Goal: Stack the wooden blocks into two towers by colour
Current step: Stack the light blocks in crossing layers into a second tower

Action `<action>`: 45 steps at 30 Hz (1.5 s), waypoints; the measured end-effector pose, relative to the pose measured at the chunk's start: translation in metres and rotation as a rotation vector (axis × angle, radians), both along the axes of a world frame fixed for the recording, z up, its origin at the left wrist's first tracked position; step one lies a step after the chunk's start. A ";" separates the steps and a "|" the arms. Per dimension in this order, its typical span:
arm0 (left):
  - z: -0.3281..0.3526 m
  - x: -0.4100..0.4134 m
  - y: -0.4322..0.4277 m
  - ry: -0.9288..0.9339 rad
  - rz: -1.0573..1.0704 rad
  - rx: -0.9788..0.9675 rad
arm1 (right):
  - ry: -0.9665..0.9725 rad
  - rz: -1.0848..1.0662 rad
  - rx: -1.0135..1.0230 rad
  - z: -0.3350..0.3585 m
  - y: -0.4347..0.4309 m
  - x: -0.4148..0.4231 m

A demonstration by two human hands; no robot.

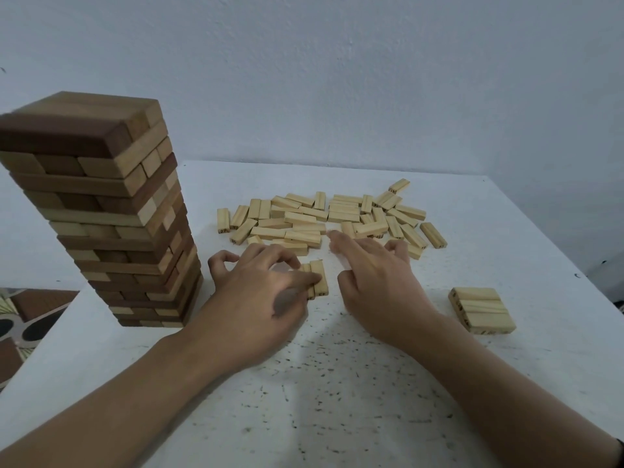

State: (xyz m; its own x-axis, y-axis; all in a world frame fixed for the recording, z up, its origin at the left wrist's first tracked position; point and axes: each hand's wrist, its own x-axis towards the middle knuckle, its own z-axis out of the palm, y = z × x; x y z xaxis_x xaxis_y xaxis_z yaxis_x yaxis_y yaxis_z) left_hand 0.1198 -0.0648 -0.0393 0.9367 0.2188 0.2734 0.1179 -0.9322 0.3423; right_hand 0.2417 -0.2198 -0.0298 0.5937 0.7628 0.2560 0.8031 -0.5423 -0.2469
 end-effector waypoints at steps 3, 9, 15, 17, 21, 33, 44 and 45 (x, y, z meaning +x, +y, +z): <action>0.002 0.000 0.000 -0.007 0.003 -0.015 | -0.030 0.037 0.091 0.002 -0.006 -0.008; 0.005 -0.003 0.000 -0.004 -0.027 -0.032 | 0.157 0.175 0.369 0.006 -0.009 -0.012; 0.003 -0.002 0.001 -0.020 -0.037 -0.044 | 0.135 0.102 0.260 0.006 -0.016 -0.006; 0.003 -0.001 0.000 -0.021 -0.039 -0.050 | 0.157 0.059 0.144 0.006 -0.018 -0.004; 0.001 -0.001 0.000 -0.040 -0.046 -0.050 | 0.146 0.105 0.046 0.003 -0.018 -0.004; 0.004 -0.002 0.000 -0.017 -0.104 -0.122 | 0.149 0.223 -0.035 0.013 -0.025 0.005; 0.003 -0.001 0.000 0.040 -0.126 -0.162 | 0.275 0.237 -0.089 0.018 -0.028 0.010; 0.003 -0.001 0.000 0.041 -0.128 -0.177 | 0.280 0.236 -0.083 0.018 -0.029 0.011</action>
State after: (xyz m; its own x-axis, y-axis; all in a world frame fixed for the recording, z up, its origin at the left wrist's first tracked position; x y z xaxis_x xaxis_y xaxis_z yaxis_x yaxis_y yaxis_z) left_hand 0.1188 -0.0645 -0.0361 0.9695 0.1382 0.2022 0.0195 -0.8664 0.4990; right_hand 0.2532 -0.2484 -0.0116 0.4375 0.8983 0.0405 0.8161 -0.3778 -0.4374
